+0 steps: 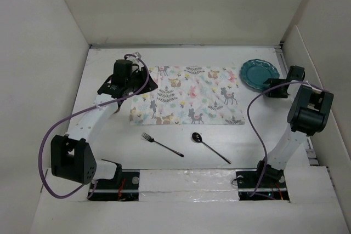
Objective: Set the dinner table for one person
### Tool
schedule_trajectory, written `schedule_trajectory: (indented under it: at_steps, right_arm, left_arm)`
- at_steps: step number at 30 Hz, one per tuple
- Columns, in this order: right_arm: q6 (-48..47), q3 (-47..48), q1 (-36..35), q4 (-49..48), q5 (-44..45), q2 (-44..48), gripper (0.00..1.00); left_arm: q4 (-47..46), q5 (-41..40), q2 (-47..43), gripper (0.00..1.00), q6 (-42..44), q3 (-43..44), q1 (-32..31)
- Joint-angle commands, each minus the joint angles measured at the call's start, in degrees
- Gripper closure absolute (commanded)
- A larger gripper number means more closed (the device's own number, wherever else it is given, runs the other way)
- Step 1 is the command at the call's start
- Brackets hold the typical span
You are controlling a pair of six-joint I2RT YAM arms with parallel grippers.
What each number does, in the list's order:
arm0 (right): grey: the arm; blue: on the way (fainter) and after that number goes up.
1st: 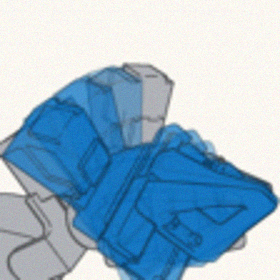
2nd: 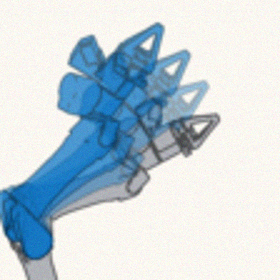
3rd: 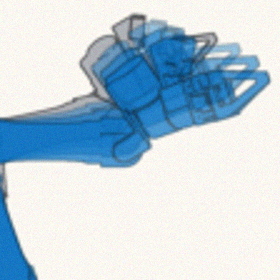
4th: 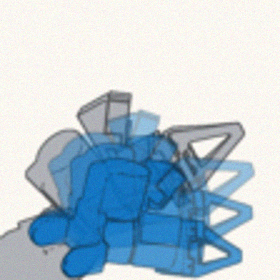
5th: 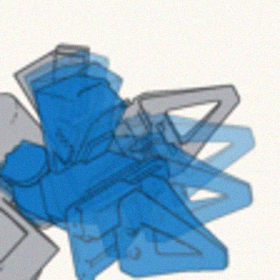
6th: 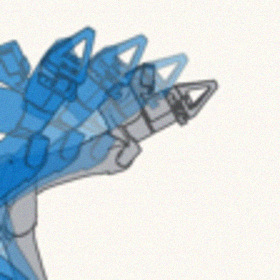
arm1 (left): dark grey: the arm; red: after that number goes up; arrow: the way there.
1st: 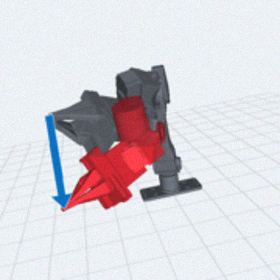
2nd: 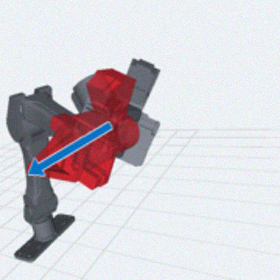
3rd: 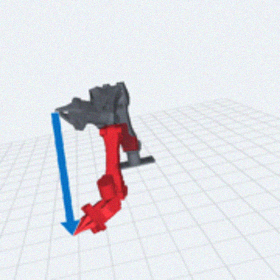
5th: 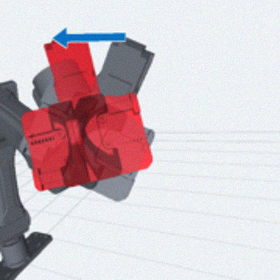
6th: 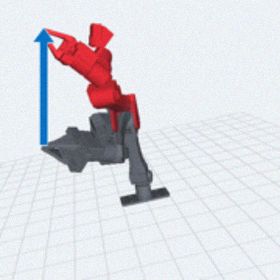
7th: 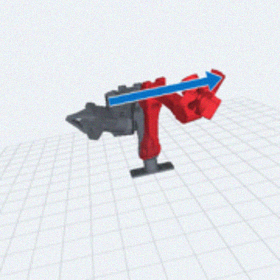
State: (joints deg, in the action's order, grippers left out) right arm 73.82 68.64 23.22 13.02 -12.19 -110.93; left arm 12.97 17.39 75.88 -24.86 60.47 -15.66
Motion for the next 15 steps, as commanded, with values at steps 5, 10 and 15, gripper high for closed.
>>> schedule_trajectory:
  at_steps: [5, 10, 15]
  right_arm:
    - [3.96, 10.97, -0.9, 9.65, 3.91, -4.46, 0.57]
    - [0.72, 23.44, -3.35, 24.21, 8.04, -12.18, 0.6]
    - [-1.57, 33.13, -4.68, 32.51, 11.74, -16.94, 0.99]
  left_arm:
    - [-3.83, -1.56, 0.06, 0.64, -0.45, 2.9, -0.34]
    - [-6.63, -3.15, -1.34, 0.67, -1.5, 2.29, 0.19]
    - [-7.7, -4.46, -2.49, 0.68, -1.42, 1.15, 1.33]
